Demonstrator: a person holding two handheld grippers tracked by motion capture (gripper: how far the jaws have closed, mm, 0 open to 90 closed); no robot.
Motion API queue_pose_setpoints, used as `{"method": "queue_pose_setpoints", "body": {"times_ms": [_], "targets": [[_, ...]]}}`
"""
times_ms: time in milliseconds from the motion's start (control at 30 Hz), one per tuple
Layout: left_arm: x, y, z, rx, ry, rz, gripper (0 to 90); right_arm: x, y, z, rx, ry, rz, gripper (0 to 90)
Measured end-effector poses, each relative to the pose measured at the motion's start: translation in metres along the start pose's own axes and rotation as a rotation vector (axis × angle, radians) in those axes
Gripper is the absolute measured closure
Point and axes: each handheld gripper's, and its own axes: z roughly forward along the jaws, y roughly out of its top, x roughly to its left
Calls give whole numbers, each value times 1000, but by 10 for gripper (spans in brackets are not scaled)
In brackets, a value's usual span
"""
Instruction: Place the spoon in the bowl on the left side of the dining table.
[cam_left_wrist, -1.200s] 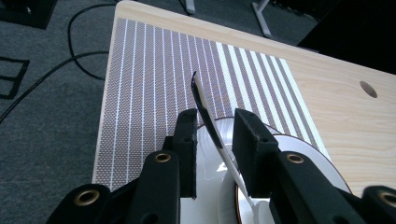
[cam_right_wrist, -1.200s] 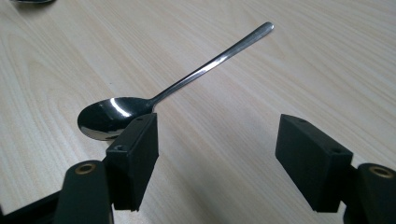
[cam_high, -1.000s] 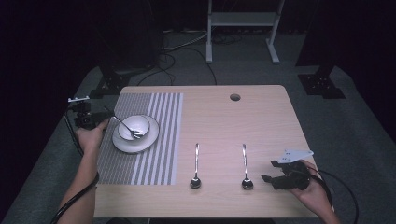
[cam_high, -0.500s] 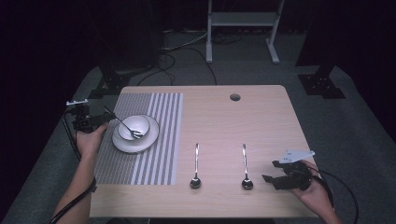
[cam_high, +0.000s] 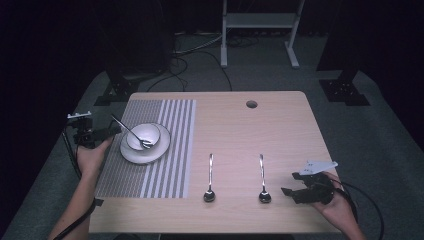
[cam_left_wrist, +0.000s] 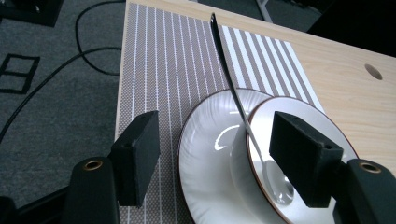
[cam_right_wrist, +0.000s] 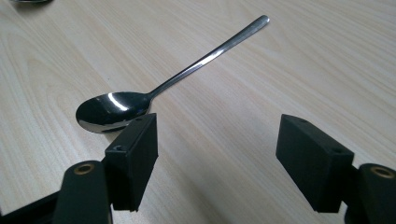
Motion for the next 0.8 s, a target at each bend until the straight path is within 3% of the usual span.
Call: {"method": "queue_pose_setpoints", "body": {"times_ms": [333,467,800], "targets": [[-3,-18,-6,11,-45,30,285,1,0,-1,1,-7,-1,282],[-14,-27,-10,9,-75,78,284,1,0,-1,-1,-8,4,282],[-36,-38,-19,8,-104,160,264,1,-1,0,6,-10,7,282]]}}
